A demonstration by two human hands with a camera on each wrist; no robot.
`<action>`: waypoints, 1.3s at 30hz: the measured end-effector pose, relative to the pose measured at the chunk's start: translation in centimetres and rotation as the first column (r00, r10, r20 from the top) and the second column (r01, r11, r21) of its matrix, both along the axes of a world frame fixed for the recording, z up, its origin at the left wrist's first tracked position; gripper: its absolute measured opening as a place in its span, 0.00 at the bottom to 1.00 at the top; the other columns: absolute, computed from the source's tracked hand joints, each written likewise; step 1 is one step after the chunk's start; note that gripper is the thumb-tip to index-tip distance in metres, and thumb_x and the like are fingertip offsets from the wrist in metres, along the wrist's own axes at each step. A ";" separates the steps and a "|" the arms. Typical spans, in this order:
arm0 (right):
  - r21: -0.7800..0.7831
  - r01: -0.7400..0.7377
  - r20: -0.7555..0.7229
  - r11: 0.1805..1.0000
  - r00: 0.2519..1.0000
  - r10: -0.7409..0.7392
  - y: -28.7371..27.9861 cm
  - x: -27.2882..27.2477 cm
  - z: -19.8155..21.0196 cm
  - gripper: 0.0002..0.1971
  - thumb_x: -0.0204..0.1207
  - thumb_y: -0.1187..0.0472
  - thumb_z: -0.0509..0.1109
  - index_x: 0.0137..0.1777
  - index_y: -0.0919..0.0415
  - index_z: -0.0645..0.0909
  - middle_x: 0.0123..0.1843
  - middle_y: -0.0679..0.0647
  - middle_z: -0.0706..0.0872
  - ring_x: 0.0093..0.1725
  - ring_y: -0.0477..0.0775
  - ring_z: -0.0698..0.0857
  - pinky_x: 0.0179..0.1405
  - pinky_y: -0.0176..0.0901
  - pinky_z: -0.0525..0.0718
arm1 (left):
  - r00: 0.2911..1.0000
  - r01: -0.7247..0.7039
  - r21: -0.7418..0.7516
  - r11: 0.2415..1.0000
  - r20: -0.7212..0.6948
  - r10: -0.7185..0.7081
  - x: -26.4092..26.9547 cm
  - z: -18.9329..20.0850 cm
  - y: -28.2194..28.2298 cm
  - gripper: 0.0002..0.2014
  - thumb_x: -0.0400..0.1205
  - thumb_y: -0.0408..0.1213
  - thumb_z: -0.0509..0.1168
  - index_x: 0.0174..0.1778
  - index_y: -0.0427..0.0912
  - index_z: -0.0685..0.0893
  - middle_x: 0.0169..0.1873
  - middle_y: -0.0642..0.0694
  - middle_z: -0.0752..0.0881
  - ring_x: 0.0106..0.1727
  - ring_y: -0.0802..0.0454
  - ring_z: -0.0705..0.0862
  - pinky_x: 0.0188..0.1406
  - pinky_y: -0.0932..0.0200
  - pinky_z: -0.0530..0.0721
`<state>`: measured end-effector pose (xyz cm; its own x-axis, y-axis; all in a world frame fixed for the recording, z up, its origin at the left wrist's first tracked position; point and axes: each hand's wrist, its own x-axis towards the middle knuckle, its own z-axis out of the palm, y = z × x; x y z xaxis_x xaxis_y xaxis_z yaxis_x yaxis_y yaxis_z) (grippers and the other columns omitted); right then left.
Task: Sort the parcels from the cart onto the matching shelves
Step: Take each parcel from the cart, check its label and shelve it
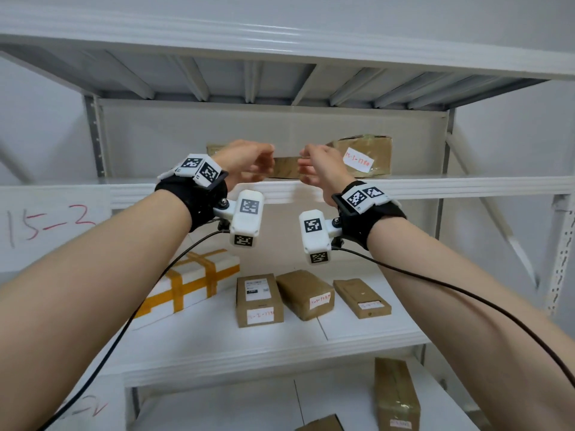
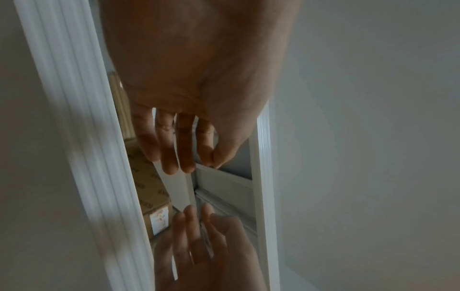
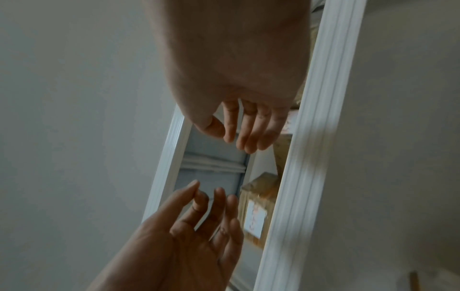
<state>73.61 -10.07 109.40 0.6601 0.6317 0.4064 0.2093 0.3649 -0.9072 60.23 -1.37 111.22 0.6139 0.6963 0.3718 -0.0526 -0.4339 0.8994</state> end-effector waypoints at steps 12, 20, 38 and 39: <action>-0.238 -0.311 0.192 0.920 0.914 0.358 4.1 -19.7 -3.0 0.04 0.83 0.63 0.62 0.49 0.59 0.79 0.36 0.54 0.85 0.31 0.51 0.85 0.31 0.37 0.82 | 0.937 -0.326 0.032 0.945 -0.120 0.328 -21.7 -3.8 0.9 0.06 0.82 0.39 0.66 0.41 0.44 0.80 0.32 0.50 0.82 0.33 0.55 0.84 0.35 0.64 0.80; -0.375 -0.450 0.222 0.810 0.805 0.550 7.7 -31.8 -8.5 0.05 0.84 0.62 0.63 0.52 0.60 0.79 0.38 0.55 0.86 0.32 0.51 0.86 0.32 0.37 0.82 | 0.802 -0.561 -0.043 0.827 -0.277 0.529 -36.0 -11.7 1.8 0.09 0.82 0.38 0.68 0.37 0.42 0.79 0.31 0.47 0.80 0.29 0.53 0.82 0.30 0.63 0.82; -0.702 -0.564 -0.064 0.435 0.658 0.750 17.0 -40.8 -32.5 0.03 0.83 0.62 0.63 0.52 0.60 0.77 0.36 0.54 0.86 0.32 0.51 0.85 0.35 0.39 0.83 | 0.634 -0.685 -0.211 0.697 -0.645 0.427 -43.3 -34.8 7.4 0.14 0.84 0.42 0.65 0.33 0.45 0.76 0.27 0.48 0.79 0.25 0.55 0.80 0.27 0.64 0.78; -0.717 -0.565 -0.088 0.409 0.655 0.751 17.5 -40.8 -34.2 0.03 0.83 0.62 0.63 0.52 0.60 0.77 0.36 0.54 0.86 0.31 0.50 0.85 0.35 0.39 0.83 | 0.626 -0.690 -0.231 0.686 -0.666 0.405 -43.1 -36.6 8.1 0.14 0.84 0.41 0.65 0.32 0.44 0.77 0.27 0.48 0.80 0.24 0.55 0.80 0.26 0.64 0.77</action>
